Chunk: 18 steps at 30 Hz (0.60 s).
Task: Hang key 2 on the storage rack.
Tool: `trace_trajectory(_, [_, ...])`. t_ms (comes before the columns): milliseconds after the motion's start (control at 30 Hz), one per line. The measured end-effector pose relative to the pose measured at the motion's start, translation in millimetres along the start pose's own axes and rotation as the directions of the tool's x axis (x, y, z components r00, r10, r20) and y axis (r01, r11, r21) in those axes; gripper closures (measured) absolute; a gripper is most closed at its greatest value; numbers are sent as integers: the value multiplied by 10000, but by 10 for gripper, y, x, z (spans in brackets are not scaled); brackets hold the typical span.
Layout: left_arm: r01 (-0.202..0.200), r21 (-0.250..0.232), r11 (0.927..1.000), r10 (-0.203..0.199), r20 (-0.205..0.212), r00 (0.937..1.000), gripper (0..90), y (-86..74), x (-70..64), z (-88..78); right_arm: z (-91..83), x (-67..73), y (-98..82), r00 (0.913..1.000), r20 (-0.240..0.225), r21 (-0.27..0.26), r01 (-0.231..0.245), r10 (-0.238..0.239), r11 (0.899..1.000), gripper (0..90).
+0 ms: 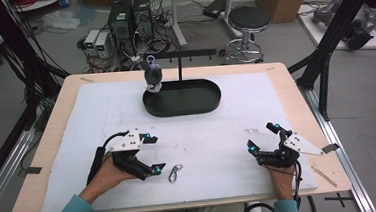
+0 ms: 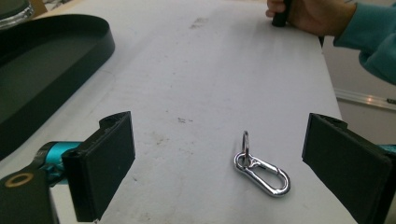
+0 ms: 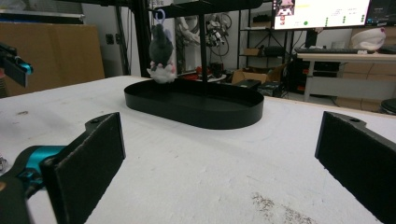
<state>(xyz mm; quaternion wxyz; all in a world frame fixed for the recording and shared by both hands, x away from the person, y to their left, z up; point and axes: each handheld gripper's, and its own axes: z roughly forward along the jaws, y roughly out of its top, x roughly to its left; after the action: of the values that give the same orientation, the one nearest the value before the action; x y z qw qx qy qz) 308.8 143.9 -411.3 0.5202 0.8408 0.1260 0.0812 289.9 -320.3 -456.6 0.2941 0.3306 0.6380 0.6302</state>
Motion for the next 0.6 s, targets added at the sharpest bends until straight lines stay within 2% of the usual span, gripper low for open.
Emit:
trace_trajectory(167, [-95,742,9972,79,222,9997,166,-37,-13,151,0,0,0,10000,-1,-3,6,-6,10000,7])
trace_trajectory(367, [6,1111,9938,-52,411,9991,284,-50,-34,227,0,0,0,10000,-14,0,-10,10,10000,7])
trace_trajectory(500, [-130,1441,9895,63,467,9989,352,-57,-40,251,-1,-2,0,10000,-24,8,-15,15,10000,7])
trace_trajectory(600, [-186,1483,9888,106,549,9984,404,-55,-50,268,0,-2,0,10000,-19,1,-6,6,10000,7])
